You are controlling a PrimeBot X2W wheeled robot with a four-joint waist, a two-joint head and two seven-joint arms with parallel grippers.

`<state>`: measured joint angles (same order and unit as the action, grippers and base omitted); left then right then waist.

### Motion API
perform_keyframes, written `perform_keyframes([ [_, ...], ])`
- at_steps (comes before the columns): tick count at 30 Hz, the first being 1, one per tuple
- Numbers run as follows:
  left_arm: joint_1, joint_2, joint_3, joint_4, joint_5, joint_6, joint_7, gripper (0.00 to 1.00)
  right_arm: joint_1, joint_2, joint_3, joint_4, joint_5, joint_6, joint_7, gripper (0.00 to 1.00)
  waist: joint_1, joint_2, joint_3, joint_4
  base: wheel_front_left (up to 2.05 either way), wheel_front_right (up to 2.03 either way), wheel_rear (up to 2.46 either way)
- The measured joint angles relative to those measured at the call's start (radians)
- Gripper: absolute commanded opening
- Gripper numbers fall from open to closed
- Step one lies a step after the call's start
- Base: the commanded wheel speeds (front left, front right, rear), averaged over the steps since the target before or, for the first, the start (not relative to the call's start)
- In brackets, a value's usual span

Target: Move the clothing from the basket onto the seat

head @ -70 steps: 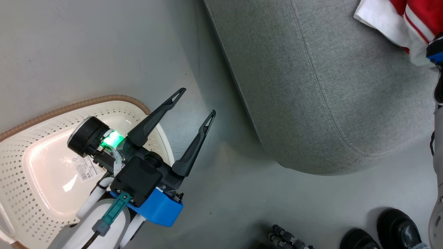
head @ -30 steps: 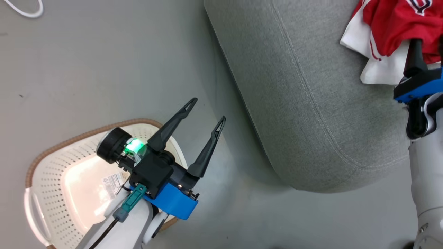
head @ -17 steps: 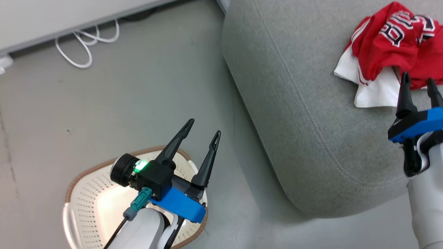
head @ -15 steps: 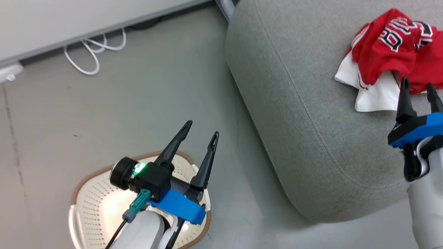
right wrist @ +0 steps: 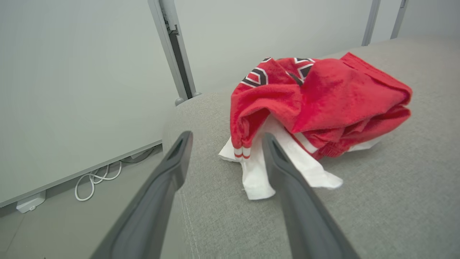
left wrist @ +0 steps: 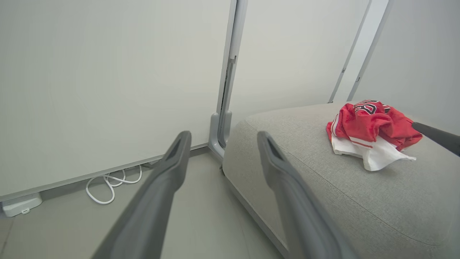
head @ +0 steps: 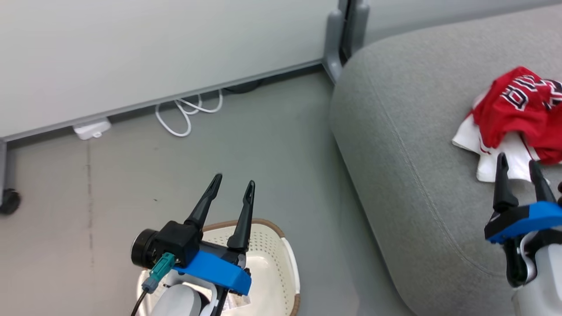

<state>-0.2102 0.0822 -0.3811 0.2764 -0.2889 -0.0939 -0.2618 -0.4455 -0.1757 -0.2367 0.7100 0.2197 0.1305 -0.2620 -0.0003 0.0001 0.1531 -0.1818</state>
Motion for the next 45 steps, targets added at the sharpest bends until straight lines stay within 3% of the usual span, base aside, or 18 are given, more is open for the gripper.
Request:
perform_keyframes([
  [25, 0.093, -0.030, 0.157, 0.095, 0.002, -0.013, 0.000, 1.00, 0.372, 0.119, 0.036, -0.462, -0.091, 0.000, 0.121, 1.00, 0.0001, 0.0000, -0.142, 0.252, 0.00, 0.00, 0.00],
  [32, 0.106, -0.030, 0.194, 0.106, 0.018, -0.018, 0.000, 1.00, 0.433, 0.123, 0.061, -0.529, -0.092, 0.000, 0.134, 1.00, 0.0002, 0.0000, -0.155, 0.269, 0.00, 0.00, 0.00],
  [45, 0.126, -0.031, 0.219, 0.109, 0.036, -0.026, 0.000, 1.00, 0.471, 0.124, 0.099, -0.538, -0.053, 0.000, 0.136, 1.00, 0.0002, 0.0000, -0.156, 0.256, 0.00, 0.00, 0.00],
])
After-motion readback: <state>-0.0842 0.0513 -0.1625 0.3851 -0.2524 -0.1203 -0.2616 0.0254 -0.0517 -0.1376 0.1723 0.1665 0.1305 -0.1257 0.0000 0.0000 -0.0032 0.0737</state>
